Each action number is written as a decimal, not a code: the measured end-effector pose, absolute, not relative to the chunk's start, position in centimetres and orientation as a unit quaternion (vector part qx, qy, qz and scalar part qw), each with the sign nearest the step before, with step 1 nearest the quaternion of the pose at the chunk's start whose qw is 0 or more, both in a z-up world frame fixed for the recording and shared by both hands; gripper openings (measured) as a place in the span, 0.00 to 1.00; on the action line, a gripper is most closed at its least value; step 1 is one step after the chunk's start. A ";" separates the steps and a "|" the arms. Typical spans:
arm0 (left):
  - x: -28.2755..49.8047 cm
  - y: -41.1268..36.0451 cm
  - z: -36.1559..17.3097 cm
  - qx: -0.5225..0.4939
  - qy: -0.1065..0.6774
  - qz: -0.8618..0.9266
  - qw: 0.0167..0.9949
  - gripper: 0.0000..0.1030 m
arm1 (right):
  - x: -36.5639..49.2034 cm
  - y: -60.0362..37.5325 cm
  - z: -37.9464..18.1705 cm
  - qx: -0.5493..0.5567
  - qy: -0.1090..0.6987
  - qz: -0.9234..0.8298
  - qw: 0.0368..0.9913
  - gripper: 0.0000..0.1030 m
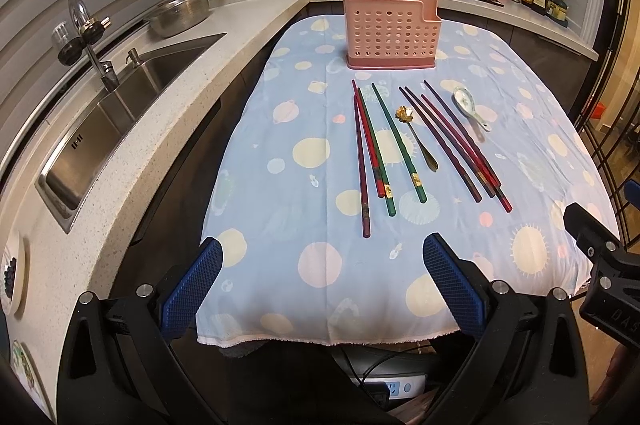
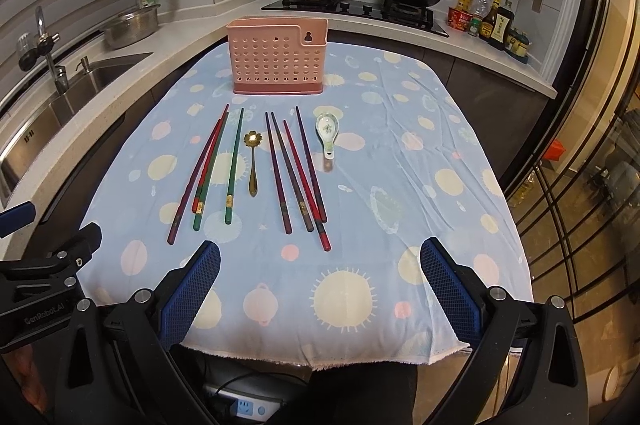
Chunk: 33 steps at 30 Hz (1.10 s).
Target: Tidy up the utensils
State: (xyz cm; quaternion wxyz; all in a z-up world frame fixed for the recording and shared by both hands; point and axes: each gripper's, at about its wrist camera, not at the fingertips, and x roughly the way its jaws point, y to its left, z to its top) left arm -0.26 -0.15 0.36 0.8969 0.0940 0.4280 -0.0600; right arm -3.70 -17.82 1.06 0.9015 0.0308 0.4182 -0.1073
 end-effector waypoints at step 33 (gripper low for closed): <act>0.3 0.1 0.7 0.092 0.429 -0.059 0.897 0.93 | -3.5 -18.8 1.2 0.037 0.415 -0.117 0.902 0.93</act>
